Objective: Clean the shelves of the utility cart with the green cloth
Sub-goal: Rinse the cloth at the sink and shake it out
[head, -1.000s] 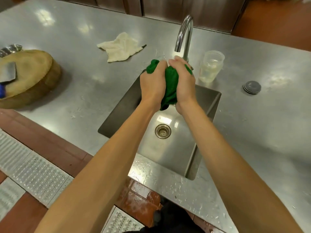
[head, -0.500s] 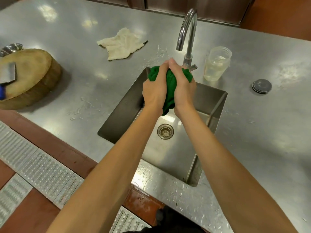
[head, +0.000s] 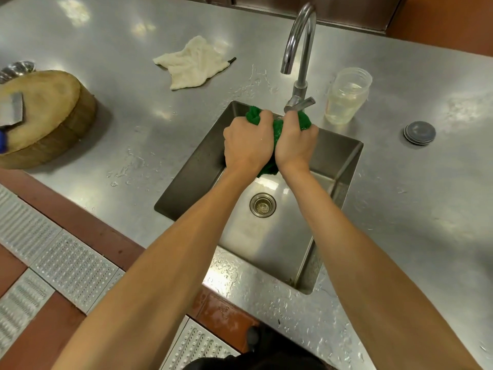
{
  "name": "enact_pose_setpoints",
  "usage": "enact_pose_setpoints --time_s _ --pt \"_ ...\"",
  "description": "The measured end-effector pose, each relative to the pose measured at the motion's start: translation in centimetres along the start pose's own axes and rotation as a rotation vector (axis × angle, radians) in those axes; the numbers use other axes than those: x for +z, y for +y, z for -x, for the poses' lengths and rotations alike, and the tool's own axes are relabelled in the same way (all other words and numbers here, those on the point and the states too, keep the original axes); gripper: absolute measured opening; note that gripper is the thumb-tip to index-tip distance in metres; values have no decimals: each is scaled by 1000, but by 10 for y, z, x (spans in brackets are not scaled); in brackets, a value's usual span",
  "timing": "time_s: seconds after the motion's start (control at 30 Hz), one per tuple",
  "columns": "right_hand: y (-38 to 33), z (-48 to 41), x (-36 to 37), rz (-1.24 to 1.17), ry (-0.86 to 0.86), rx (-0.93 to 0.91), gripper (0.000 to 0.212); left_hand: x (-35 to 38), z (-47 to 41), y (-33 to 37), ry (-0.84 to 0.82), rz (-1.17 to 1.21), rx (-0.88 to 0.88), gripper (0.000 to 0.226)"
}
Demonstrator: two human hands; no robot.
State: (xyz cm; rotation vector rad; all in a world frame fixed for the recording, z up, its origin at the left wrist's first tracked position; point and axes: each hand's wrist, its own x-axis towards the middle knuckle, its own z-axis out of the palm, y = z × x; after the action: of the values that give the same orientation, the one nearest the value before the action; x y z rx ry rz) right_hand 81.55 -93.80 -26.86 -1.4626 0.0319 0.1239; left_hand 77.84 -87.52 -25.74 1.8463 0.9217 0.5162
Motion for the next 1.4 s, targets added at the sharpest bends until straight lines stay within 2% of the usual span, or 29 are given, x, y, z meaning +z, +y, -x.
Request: enact_pose_setpoints --time_s 0.17,0.3,0.4,0.6,0.77,0.9,1.0,1.03,1.1,1.13,1.17,1.2,1.23,1.3,1.4 --pt "5 1 -7 129 -77 -45 40 -1 0 -12 -40 -30 57 41" --pt "13 3 -15 272 -211 -57 28 -14 -4 -25 -171 -125 85 53" --pt "19 3 -17 429 -273 -66 37 -29 -4 -39 -207 -217 83 60" --pt "25 16 1 691 -425 -184 59 -69 -8 -63 -150 -318 78 63" --pt "16 37 37 717 -498 -174 69 -122 -25 -82 -48 -285 29 66" --pt "5 59 75 685 -636 -106 61 -174 -42 -92 3 -299 15 69" --pt "2 70 109 657 -802 -66 39 -222 -60 -102 48 -251 -21 74" --pt "-1 73 119 658 -866 -44 38 -238 -68 -106 31 -199 -69 73" --pt "-2 75 138 727 -942 -33 60 -272 -81 -111 -58 -96 -183 67" --pt "-4 77 147 785 -955 -47 75 -291 -86 -113 -109 -60 -227 69" --pt "-5 78 156 825 -966 -56 80 -308 -92 -116 -145 -25 -255 75" --pt "-7 80 164 834 -983 -64 73 -324 -98 -118 -167 7 -270 83" --pt "-9 83 170 822 -994 -70 57 -339 -103 -121 -184 40 -274 82" --pt "-14 90 182 789 -986 -98 28 -362 -112 -127 -206 116 -242 65" --pt "-16 97 199 711 -885 -153 18 -387 -126 -135 -201 241 -199 51"
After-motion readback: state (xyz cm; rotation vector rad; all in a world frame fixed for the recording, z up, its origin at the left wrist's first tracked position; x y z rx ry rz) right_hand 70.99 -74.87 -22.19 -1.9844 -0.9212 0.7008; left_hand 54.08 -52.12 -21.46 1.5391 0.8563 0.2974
